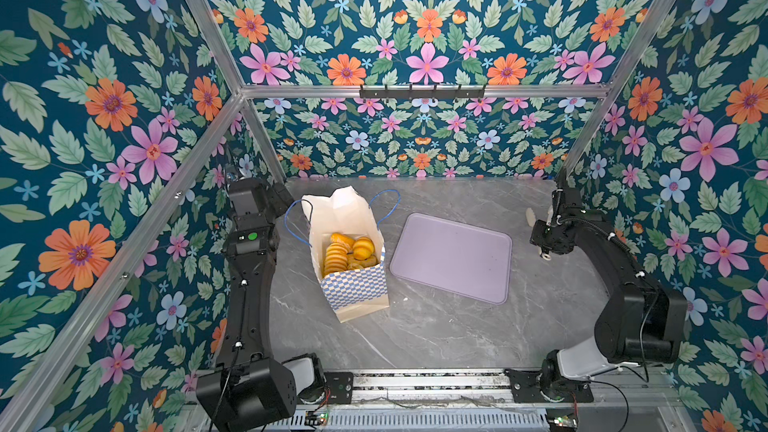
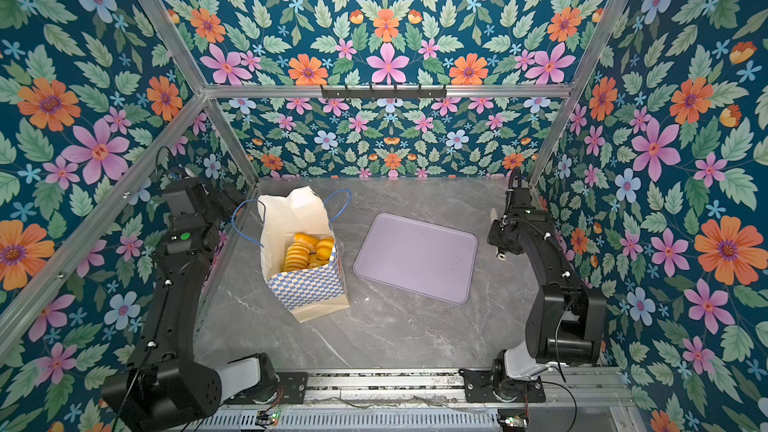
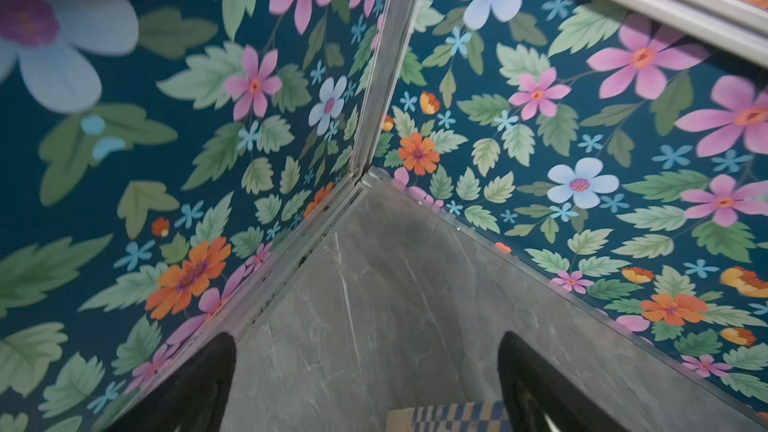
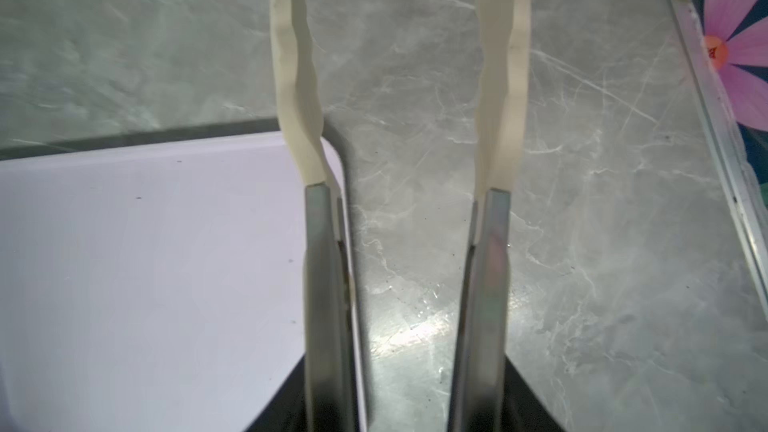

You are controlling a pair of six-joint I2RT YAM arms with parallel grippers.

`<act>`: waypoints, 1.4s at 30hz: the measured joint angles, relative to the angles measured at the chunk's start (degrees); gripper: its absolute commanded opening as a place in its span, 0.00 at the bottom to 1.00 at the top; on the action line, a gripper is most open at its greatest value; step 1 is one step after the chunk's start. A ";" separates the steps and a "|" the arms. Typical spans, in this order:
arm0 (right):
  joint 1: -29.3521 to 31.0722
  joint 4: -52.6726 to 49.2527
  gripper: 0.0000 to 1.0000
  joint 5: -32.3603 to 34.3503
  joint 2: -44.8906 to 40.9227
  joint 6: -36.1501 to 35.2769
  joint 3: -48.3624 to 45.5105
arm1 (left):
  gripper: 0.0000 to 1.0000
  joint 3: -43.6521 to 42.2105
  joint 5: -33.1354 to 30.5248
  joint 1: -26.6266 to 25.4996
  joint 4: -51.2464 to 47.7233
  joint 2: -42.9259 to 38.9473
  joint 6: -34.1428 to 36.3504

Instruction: Place the fake bread into the paper bag

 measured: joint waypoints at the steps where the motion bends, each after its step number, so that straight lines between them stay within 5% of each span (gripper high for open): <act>1: -0.07 0.22 0.50 0.22 1.01 -0.31 -0.52 | 1.00 -2.25 0.17 0.63 0.81 -0.28 -0.87; 12: -0.42 4.09 0.52 0.94 6.58 -1.53 -6.43 | 1.00 -19.61 -2.80 3.85 9.53 -3.13 -3.74; 22: -1.22 6.01 0.76 2.95 9.79 -1.68 -9.75 | 1.00 -31.15 -6.43 4.02 17.42 -5.31 -2.27; 31: -1.18 6.47 0.87 3.34 7.96 -0.42 -10.69 | 1.00 -35.54 -7.43 4.02 22.23 -6.78 -2.21; 42: -1.20 7.52 0.88 3.34 -0.48 1.73 -11.65 | 1.00 -38.97 -7.19 4.00 26.88 -8.11 -2.25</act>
